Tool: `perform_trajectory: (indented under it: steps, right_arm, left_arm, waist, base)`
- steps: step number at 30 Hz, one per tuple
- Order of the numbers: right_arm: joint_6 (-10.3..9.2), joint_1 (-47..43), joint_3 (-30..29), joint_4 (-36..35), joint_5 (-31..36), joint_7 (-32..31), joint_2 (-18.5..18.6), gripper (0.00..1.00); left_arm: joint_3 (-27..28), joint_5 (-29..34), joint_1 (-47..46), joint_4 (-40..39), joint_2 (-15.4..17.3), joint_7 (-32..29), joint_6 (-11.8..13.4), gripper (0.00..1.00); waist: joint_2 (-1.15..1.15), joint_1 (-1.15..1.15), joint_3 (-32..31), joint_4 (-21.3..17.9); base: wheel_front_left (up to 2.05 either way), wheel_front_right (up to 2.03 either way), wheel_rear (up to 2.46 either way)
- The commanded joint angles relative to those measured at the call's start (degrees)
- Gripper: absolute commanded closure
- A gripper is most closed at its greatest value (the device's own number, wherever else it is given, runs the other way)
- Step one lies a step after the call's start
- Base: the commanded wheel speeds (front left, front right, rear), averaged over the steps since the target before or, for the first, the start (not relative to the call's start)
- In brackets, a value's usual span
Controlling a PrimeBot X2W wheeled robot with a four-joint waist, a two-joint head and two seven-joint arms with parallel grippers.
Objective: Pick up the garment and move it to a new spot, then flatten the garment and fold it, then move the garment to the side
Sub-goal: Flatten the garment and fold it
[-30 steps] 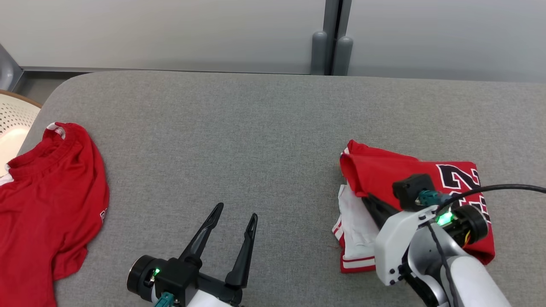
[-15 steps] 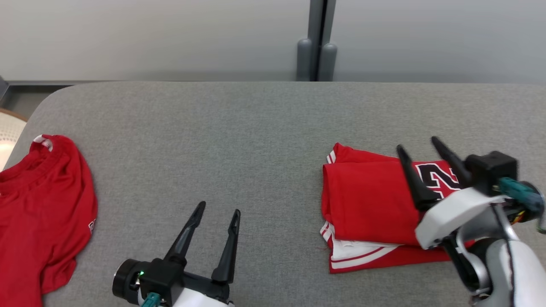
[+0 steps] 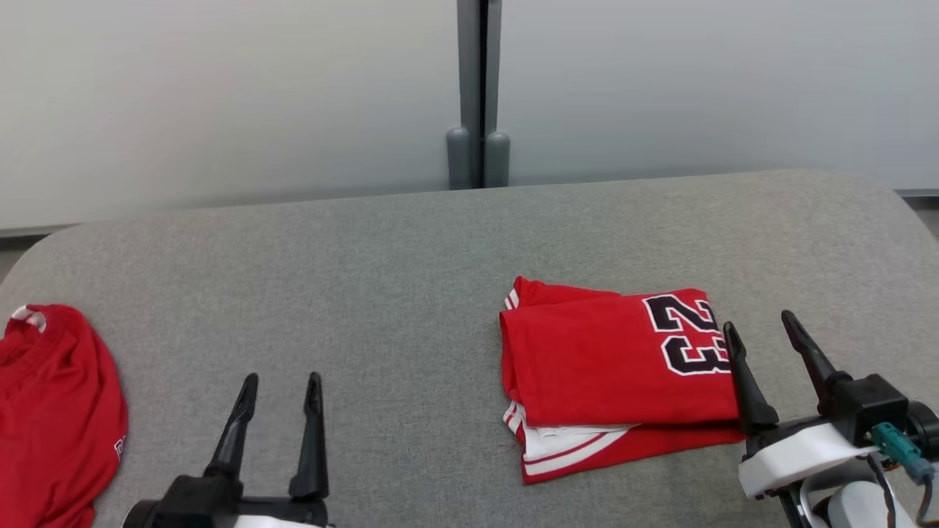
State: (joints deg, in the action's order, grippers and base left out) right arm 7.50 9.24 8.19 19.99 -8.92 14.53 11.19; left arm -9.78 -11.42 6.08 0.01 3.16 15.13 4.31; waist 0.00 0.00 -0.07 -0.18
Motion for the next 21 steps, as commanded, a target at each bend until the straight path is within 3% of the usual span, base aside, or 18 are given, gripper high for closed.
perform_trajectory:
  steps: [1,6,9,16,21]
  right_arm:
    - [-0.02,-0.9,0.1,0.5,0.7,0.7,-0.4,0.00]
    - [-0.02,-4.5,-0.9,-3.2,1.9,0.7,-2.4,0.00]
    - [-0.02,-6.7,-1.6,-4.1,2.0,0.7,-4.0,0.00]
    - [-0.02,-9.0,-0.5,-4.0,2.4,0.7,-5.7,0.00]
    - [-0.02,-9.1,0.2,-3.6,2.3,0.7,-5.9,0.00]
  left_arm:
    - [1.1,-1.3,1.2,-0.2,0.2,0.0,0.0,0.00]
    - [3.5,-2.7,3.4,-1.0,-0.1,0.0,-2.0,0.00]
    - [4.7,-0.4,4.8,-1.7,-0.1,0.0,-2.8,0.00]
    - [4.6,6.3,7.0,-1.2,-0.2,0.0,-0.2,0.00]
    - [4.1,6.7,7.3,-0.1,-0.2,0.0,2.0,0.00]
  waist:
    - [0.00,0.00,-1.0,-0.8]
    - [0.00,0.00,-2.6,-1.0]
    - [0.00,0.00,-3.2,-1.0]
    - [0.00,0.00,-3.7,-1.4]
    - [0.00,0.00,-3.8,-1.4]
  base:
    - [0.00,0.00,0.00]
    - [0.00,0.00,0.00]
    - [0.00,0.00,0.00]
    - [0.00,0.00,0.00]
    - [0.00,0.00,0.00]
